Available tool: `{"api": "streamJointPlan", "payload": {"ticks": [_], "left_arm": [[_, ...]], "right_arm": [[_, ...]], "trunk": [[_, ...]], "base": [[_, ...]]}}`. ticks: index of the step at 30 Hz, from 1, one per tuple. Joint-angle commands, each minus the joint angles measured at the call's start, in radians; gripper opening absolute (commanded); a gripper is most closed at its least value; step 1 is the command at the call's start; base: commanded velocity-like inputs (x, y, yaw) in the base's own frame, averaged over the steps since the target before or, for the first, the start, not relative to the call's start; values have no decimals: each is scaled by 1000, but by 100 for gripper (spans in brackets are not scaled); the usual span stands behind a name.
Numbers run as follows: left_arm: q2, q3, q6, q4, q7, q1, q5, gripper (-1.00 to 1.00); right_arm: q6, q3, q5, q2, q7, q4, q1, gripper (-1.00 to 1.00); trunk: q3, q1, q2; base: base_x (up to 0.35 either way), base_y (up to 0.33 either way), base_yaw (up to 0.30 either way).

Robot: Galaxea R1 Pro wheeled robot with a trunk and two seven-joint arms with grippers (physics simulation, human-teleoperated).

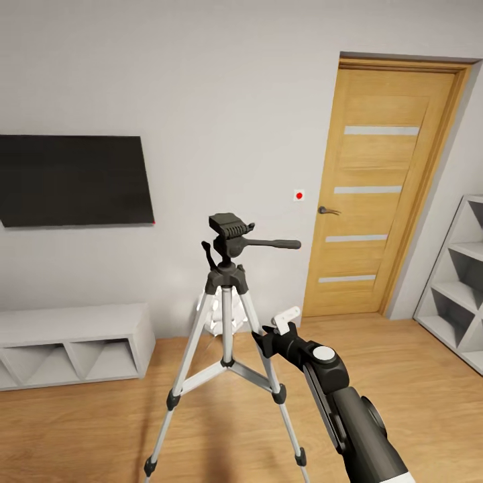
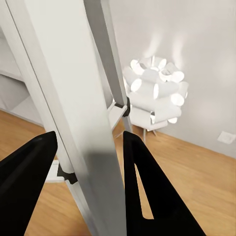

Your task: Attach the digital camera to the camera tripod in the bedroom.

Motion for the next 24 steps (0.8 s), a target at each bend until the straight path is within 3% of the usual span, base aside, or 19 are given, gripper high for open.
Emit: {"api": "streamJointPlan", "payload": {"ticks": [1, 14, 24], "left_arm": [[0, 0, -1, -2, 0, 1, 6, 100], [0, 0, -1, -2, 0, 1, 6, 100], [0, -1, -1, -2, 0, 1, 6, 100]], "right_arm": [[5, -1, 6, 1, 8, -2, -1, -100], [2, -1, 7, 3, 3, 18, -1, -100], [-104, 0, 12, 9, -11, 141, -1, -100]], "trunk": [[-1, 0, -1], [-1, 0, -1], [-1, 0, -1]], "base": [[0, 0, 0], [0, 0, 0], [0, 0, 0]]}}
